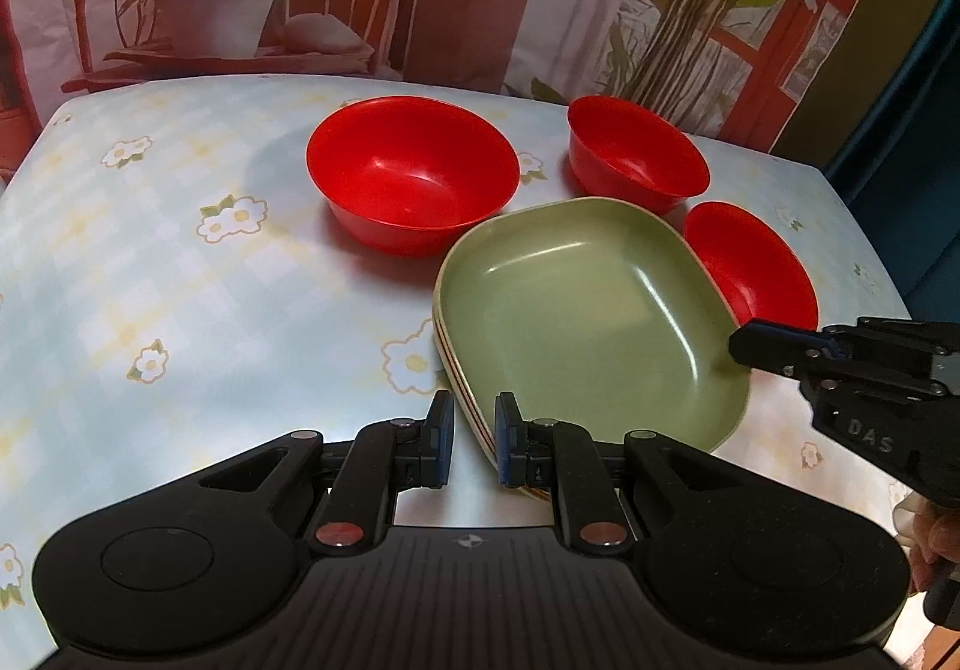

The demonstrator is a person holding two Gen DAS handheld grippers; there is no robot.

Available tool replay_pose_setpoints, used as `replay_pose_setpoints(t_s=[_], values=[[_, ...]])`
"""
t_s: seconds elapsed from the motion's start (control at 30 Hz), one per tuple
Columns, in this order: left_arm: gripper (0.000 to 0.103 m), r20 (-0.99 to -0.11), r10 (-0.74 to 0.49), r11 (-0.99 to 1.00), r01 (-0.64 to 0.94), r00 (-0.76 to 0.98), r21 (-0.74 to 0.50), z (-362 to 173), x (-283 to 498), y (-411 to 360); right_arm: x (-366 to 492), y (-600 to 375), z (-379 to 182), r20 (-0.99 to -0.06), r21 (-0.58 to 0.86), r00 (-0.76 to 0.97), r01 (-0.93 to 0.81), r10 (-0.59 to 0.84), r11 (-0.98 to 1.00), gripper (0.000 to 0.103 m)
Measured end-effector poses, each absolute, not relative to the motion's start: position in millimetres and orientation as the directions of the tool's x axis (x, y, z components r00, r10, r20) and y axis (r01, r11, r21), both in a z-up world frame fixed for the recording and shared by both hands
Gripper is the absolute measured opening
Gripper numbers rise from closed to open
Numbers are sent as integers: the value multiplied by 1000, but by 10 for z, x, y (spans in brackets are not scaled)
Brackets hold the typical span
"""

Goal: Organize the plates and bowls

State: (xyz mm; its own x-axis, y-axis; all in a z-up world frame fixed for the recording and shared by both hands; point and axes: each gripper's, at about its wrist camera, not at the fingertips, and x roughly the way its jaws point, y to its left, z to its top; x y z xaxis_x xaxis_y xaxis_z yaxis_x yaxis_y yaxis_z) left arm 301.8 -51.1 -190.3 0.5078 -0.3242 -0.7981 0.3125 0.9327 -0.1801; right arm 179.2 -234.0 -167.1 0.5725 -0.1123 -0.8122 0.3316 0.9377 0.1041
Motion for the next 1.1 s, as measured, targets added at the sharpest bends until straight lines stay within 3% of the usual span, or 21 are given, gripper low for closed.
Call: replay_pose_setpoints(t_s=[0.3,0.47,1.1], values=[[15,-795,-317,934,313,517,-169,-1880,3006,-526,1777,-2328,-1717,-817,119,567,342,-103,932,6],[15,-777,-322,929,338,541,-150,-1742,2941,-528,1752,-2324,-1623,-807,121,583,324,-97,938,13],[15,-646,-282,956,264,709,-127,-819,3109,-12,2135,-2653,-738,-669,128,733,273,-120,954,21]])
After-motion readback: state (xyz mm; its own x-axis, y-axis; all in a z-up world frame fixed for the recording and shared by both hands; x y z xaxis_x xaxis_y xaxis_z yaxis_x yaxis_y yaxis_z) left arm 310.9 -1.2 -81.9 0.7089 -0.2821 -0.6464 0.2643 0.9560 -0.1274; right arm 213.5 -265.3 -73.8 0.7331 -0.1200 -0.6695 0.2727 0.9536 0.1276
